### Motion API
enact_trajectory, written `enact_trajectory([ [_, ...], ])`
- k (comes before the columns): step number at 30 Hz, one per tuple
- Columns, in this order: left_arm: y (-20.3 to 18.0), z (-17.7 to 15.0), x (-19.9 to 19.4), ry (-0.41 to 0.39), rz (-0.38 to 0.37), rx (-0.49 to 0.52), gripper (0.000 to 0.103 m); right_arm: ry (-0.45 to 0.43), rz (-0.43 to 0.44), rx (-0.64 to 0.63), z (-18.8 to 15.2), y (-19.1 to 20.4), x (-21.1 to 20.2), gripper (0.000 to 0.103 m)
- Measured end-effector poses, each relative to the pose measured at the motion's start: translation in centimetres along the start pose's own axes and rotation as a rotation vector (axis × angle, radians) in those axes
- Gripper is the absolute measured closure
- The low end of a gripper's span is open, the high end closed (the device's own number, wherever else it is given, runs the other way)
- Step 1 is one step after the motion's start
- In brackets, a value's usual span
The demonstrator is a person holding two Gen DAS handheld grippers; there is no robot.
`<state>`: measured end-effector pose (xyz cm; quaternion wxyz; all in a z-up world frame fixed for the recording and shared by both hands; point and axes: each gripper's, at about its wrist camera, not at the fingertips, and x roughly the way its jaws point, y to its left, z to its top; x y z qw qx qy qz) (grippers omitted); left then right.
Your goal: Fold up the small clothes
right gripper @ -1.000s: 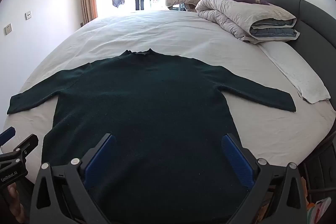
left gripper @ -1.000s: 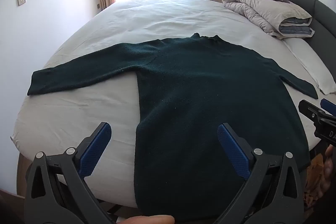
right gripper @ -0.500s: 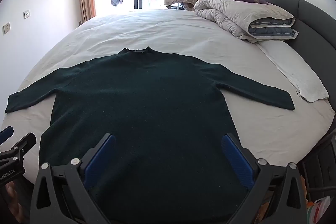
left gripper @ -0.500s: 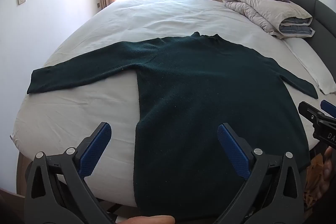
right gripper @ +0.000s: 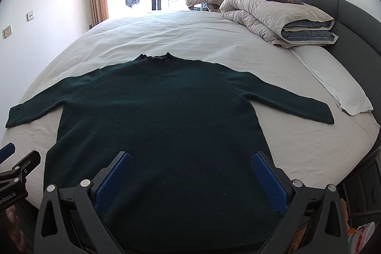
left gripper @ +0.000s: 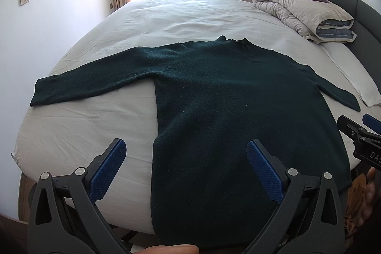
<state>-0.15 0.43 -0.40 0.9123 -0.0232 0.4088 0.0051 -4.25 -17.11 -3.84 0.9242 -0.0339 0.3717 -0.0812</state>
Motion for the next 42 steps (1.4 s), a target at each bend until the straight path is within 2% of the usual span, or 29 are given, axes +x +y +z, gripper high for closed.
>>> enact_trajectory([
  [42, -0.1, -0.12, -0.39, 0.004, 0.001, 0.001, 0.0, 0.002, -0.005, -0.001, -0.26, 0.07, 0.24, 0.0],
])
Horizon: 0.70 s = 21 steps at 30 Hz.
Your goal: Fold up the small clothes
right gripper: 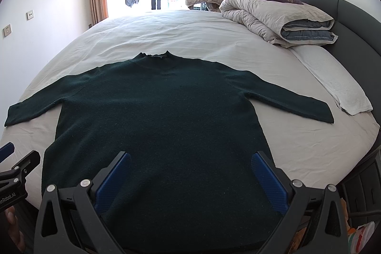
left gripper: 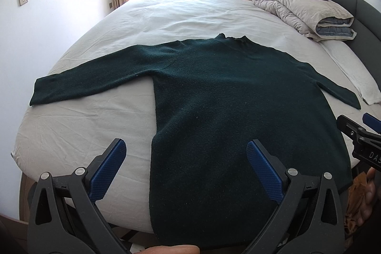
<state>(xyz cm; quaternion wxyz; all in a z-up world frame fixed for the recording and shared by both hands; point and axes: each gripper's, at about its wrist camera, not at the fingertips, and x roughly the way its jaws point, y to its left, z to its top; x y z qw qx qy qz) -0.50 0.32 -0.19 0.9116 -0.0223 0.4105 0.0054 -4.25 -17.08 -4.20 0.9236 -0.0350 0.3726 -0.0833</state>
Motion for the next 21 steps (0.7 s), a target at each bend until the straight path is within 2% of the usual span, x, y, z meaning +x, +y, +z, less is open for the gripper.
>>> enact_trajectory([
  [21, -0.74, -0.79, 0.61, 0.002, 0.0, 0.002, 0.0, 0.004, 0.001, 0.0, -0.17, 0.06, 0.13, 0.0],
])
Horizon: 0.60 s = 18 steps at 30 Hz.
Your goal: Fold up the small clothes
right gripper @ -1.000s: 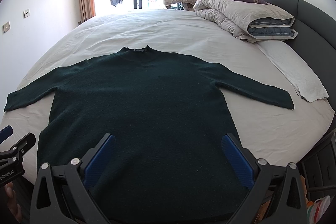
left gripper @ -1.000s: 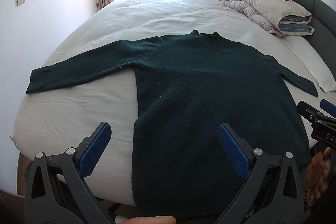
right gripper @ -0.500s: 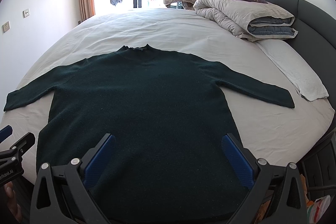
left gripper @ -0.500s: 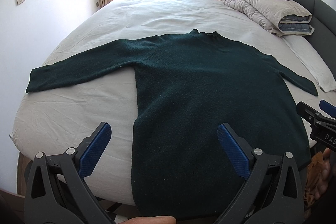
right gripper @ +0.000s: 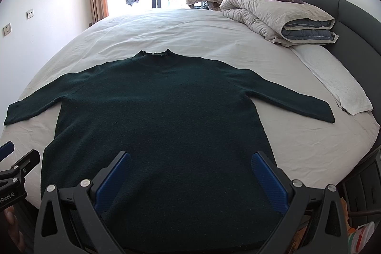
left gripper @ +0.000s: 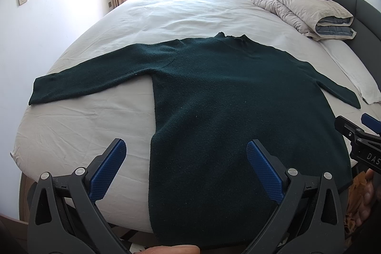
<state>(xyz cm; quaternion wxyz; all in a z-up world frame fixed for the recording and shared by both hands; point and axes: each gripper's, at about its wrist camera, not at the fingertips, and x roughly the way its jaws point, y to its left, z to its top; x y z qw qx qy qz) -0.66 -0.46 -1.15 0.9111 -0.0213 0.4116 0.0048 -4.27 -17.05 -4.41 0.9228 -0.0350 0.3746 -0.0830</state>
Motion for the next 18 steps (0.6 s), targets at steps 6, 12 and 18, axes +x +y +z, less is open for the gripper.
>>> enact_trajectory([
  [6, -0.01, 0.02, -0.01, 0.001, 0.0, -0.001, 0.0, 0.002, 0.001, -0.001, -0.29, 0.03, 0.05, 0.0],
  [12, -0.03, 0.05, 0.0, 0.002, 0.001, -0.001, 0.0, 0.003, 0.0, -0.001, -0.28, 0.05, 0.06, 0.0],
  [18, 0.09, -0.51, 0.14, 0.003, -0.019, -0.017, 0.0, 0.004, 0.001, 0.0, -0.46, 0.14, 0.12, 0.0],
])
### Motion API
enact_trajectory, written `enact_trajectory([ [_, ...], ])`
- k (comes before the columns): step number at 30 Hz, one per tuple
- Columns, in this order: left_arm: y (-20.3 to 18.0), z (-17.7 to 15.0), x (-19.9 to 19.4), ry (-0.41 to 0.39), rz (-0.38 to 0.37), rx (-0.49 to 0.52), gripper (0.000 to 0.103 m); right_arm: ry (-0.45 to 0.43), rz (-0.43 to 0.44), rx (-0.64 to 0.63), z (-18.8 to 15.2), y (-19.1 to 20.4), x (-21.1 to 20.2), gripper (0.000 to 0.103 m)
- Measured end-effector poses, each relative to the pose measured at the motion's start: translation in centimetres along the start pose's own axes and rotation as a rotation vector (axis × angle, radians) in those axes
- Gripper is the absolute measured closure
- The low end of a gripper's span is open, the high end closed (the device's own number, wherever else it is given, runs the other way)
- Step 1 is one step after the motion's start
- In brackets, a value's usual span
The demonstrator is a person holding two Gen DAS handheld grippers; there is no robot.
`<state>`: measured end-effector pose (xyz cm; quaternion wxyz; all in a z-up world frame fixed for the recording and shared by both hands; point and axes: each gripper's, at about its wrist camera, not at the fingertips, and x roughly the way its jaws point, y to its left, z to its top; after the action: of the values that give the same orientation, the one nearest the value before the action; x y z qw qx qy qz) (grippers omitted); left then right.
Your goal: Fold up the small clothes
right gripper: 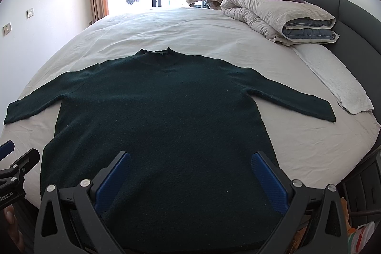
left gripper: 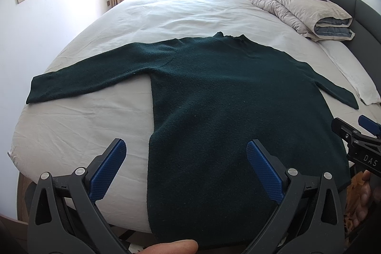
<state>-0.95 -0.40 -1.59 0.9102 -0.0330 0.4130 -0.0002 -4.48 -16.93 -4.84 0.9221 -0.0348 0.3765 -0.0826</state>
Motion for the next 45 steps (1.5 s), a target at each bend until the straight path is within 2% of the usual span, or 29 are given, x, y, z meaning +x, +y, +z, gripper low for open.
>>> enact_trajectory([
  [4, 1.2, -0.1, 0.2, 0.005, -0.027, -0.049, 0.0, 0.005, -0.001, -0.004, -0.3, 0.4, 0.4, 0.0],
  [9, 6.4, 0.6, 0.3, -0.051, -0.111, -0.189, 0.0, 0.001, 0.021, -0.016, -0.1, 1.5, 0.8, 0.0],
  [10, 7.4, 0.7, 0.2, -0.075, -0.139, -0.215, 0.0, -0.003, 0.028, -0.021, 0.1, 1.8, 0.9, 0.0],
  [12, 10.4, 1.0, 0.8, -0.091, -0.242, -0.29, 0.0, -0.022, 0.059, -0.021, 0.3, 2.4, 0.9, 0.0],
  [13, 11.8, 1.0, 1.1, -0.081, -0.255, -0.332, 0.0, -0.034, 0.083, -0.018, 0.6, 2.8, 0.9, 0.0],
  [14, 13.1, 0.9, 1.6, -0.067, -0.236, -0.371, 0.0, -0.044, 0.11, -0.013, 0.9, 3.1, 0.9, 0.0],
  [15, 14.7, 0.9, 2.1, -0.044, -0.223, -0.413, 0.0, -0.052, 0.138, -0.007, 1.2, 3.5, 0.9, 0.0],
  [17, 18.1, 0.6, 3.1, -0.033, -0.276, -0.523, 0.0, -0.065, 0.198, 0.011, 1.8, 4.3, 0.8, 0.0],
  [19, 22.1, -0.2, 3.5, -0.09, -0.359, -0.687, 0.0, -0.078, 0.253, 0.03, 2.3, 5.1, 0.7, 0.0],
  [21, 26.3, -0.6, 3.9, -0.153, -0.396, -0.83, 0.0, -0.088, 0.3, 0.04, 2.6, 6.0, 0.7, 0.0],
  [24, 30.9, -1.4, 4.7, -0.233, -0.457, -1.0, 0.0, -0.09, 0.361, 0.032, 2.9, 7.5, 0.8, 0.002],
  [28, 34.8, -2.8, 5.5, -0.304, -0.483, -1.167, 0.0, -0.059, 0.42, 0.004, 3.0, 9.5, 1.2, 0.011],
  [35, 37.4, -4.7, 4.4, -0.425, -0.499, -1.248, 0.002, -0.016, 0.453, -0.015, 2.7, 11.5, 1.9, 0.012],
  [38, 39.0, -4.2, 5.2, -0.422, -0.518, -1.261, 0.003, -0.008, 0.461, -0.018, 2.5, 11.6, 1.9, 0.013],
  [42, 41.3, -4.8, 6.6, -0.416, -0.539, -1.332, 0.019, -0.002, 0.481, 0.001, 2.5, 11.4, 1.8, 0.013],
  [45, 43.0, -5.2, 7.1, -0.409, -0.54, -1.347, 0.03, -0.01, 0.487, 0.009, 2.4, 11.2, 1.6, 0.013],
])
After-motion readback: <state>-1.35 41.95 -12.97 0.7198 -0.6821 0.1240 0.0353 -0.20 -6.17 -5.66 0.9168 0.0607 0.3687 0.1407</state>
